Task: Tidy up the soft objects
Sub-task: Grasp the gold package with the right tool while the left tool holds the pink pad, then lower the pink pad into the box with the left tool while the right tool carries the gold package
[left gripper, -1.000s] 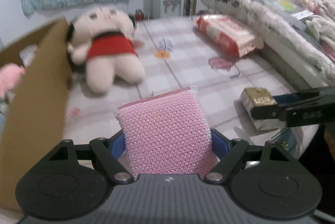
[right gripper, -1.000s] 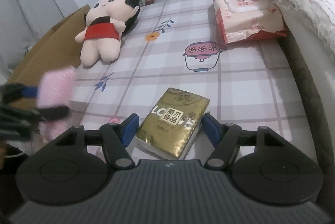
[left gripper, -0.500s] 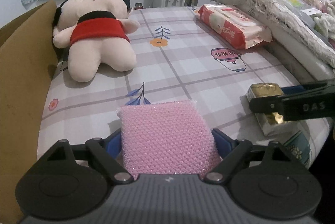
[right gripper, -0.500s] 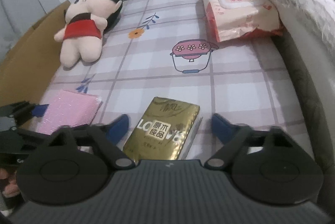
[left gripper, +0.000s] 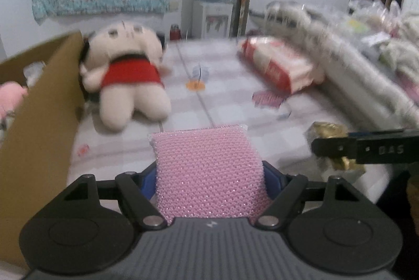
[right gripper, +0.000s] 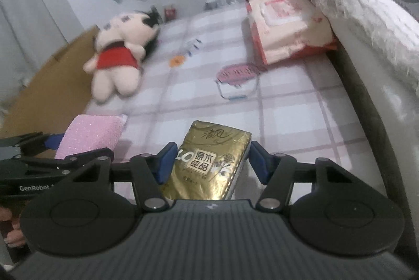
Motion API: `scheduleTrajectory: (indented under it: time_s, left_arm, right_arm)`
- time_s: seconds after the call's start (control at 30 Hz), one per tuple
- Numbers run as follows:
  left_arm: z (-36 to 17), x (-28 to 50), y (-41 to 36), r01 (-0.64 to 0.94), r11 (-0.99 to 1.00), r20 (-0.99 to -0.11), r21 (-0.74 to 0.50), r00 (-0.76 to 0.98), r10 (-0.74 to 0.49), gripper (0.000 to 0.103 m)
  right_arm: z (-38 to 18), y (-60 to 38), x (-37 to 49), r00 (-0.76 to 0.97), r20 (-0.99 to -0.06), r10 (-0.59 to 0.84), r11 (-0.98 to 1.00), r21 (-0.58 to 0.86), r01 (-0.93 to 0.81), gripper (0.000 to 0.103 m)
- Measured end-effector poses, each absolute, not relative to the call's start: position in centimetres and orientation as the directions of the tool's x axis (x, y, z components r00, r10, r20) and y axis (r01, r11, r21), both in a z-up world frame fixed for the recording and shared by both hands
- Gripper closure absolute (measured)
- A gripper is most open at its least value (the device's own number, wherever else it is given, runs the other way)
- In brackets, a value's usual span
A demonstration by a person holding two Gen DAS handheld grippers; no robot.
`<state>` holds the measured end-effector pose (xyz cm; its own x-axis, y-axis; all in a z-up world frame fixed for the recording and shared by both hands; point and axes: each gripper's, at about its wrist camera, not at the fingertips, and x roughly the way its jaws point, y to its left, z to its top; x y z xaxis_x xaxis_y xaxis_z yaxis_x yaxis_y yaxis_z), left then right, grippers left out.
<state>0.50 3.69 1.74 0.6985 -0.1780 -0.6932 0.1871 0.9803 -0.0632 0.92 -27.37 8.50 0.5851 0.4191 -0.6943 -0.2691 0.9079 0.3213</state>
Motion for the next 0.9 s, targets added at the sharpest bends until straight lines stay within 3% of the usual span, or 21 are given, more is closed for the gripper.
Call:
scheduleTrajectory:
  time_s: [0.13, 0.3, 0.5, 0.57, 0.63, 0.9]
  left_arm:
    - [5.9, -1.5, 5.1, 0.171, 0.983, -0.622, -0.062, 0.764, -0.172, 0.024]
    - [12.6, -4.0, 9.9, 0.071, 0.997, -0.524, -0.031, 0.848, -0.077, 0.023]
    - [17.3, -2.1, 17.6, -0.074, 0.984, -0.537, 0.16, 0.83, 0.15, 0.023]
    - [16.3, -0.3, 20.0, -0.104, 0.974, -0.583, 0.2, 0.786, 0.204, 0.023]
    - [14.1, 1.9, 22.6, -0.112, 0.98, -0.657, 0.163, 0.729, 0.193, 0.023]
    - [3.4, 11.2, 27.5, -0.021, 0.999, -0.817, -0.041, 0.576, -0.021, 0.02]
  right_arm:
    - [11.4, -26.1, 0.7, 0.595, -0.628, 0.502, 0.865, 0.38, -0.328, 0.044]
    - [15.6, -21.9, 2.1, 0.565, -0.514, 0.645, 0.764, 0.455, -0.457, 0.043]
    - [19.0, -12.8, 6.2, 0.475, -0.46, 0.75, 0.66, 0.468, -0.588, 0.043]
    - [19.4, -9.9, 7.2, 0.447, -0.457, 0.769, 0.635, 0.464, -0.618, 0.043]
    - [19.5, -7.4, 7.9, 0.421, -0.462, 0.781, 0.617, 0.464, -0.636, 0.043]
    - [16.9, -2.0, 9.7, 0.354, -0.52, 0.777, 0.605, 0.465, -0.646, 0.043]
